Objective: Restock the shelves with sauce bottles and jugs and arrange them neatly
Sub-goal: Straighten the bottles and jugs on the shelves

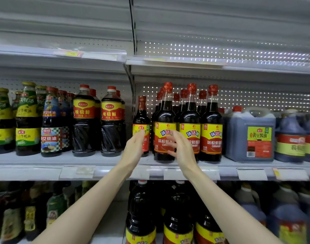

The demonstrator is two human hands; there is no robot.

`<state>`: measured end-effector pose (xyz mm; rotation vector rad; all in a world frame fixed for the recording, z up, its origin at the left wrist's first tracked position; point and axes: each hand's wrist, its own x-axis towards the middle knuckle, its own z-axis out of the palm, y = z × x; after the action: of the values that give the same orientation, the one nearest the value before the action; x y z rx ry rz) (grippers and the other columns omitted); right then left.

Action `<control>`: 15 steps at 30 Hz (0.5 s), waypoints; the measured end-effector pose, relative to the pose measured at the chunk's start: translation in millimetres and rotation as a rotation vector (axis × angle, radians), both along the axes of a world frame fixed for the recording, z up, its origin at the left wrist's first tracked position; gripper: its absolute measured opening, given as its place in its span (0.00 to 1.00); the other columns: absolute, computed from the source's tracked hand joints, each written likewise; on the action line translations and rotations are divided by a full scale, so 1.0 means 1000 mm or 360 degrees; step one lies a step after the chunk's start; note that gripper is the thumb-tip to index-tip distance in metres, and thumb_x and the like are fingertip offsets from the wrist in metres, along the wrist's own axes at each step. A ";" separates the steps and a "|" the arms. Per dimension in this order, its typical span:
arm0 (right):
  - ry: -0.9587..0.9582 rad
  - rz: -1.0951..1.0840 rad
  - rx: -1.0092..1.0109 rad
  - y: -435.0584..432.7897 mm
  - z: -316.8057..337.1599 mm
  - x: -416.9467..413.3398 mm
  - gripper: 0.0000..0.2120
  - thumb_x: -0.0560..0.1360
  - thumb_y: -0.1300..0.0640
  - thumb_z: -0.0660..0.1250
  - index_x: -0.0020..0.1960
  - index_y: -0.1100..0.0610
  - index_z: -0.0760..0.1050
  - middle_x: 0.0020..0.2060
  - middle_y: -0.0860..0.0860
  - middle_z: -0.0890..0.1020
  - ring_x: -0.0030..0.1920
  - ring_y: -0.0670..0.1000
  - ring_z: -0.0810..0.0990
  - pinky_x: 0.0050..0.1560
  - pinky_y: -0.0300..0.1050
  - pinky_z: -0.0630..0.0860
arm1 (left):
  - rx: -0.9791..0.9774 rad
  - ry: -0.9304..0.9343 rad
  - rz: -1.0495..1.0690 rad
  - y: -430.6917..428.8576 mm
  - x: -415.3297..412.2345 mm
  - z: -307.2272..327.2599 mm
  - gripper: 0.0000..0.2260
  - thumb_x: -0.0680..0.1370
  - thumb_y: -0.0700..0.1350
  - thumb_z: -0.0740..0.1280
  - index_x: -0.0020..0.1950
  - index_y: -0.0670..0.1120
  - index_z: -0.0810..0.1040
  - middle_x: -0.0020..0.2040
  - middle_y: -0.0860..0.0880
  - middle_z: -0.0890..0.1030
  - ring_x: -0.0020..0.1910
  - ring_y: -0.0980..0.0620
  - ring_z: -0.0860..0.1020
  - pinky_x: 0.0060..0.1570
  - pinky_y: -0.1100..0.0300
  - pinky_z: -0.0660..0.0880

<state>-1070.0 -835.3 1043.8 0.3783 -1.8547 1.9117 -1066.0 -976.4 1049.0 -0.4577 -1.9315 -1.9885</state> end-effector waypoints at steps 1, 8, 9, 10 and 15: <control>0.0007 -0.0026 0.0049 0.006 -0.001 0.005 0.16 0.83 0.49 0.56 0.66 0.56 0.72 0.54 0.48 0.79 0.58 0.51 0.78 0.53 0.43 0.76 | -0.0036 0.0002 0.0010 0.005 0.000 -0.002 0.13 0.84 0.53 0.54 0.65 0.54 0.72 0.52 0.60 0.75 0.53 0.60 0.73 0.57 0.58 0.70; -0.0031 0.0060 0.0227 0.030 0.000 0.008 0.21 0.83 0.50 0.57 0.74 0.54 0.63 0.59 0.44 0.74 0.52 0.38 0.73 0.44 0.32 0.71 | -0.0146 0.0033 -0.0015 0.031 -0.001 -0.007 0.18 0.84 0.49 0.55 0.73 0.47 0.66 0.62 0.52 0.73 0.58 0.57 0.71 0.57 0.59 0.69; -0.0030 0.0068 0.0239 0.032 0.000 0.007 0.22 0.83 0.50 0.57 0.75 0.54 0.63 0.62 0.46 0.73 0.55 0.40 0.72 0.45 0.32 0.71 | -0.0166 0.0027 0.0005 0.034 -0.003 -0.008 0.19 0.83 0.49 0.56 0.74 0.46 0.65 0.65 0.50 0.72 0.60 0.56 0.70 0.59 0.58 0.68; -0.0035 0.0074 0.0248 0.032 -0.001 0.005 0.22 0.82 0.50 0.57 0.75 0.53 0.62 0.65 0.47 0.72 0.56 0.42 0.71 0.45 0.32 0.71 | -0.0167 0.0011 0.0016 0.035 -0.004 -0.009 0.20 0.83 0.49 0.56 0.74 0.47 0.65 0.68 0.49 0.71 0.62 0.55 0.69 0.61 0.57 0.68; -0.0072 0.0135 0.0277 0.033 0.000 -0.004 0.24 0.82 0.48 0.57 0.77 0.50 0.59 0.65 0.45 0.70 0.55 0.38 0.71 0.44 0.31 0.70 | -0.0143 -0.0031 -0.0029 0.038 -0.014 -0.010 0.23 0.82 0.52 0.59 0.77 0.50 0.60 0.73 0.51 0.67 0.68 0.53 0.69 0.61 0.57 0.68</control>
<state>-1073.6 -802.7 1044.3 0.4804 -2.0729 1.8320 -1080.3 -938.1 1039.4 -0.4822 -2.0421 -1.9299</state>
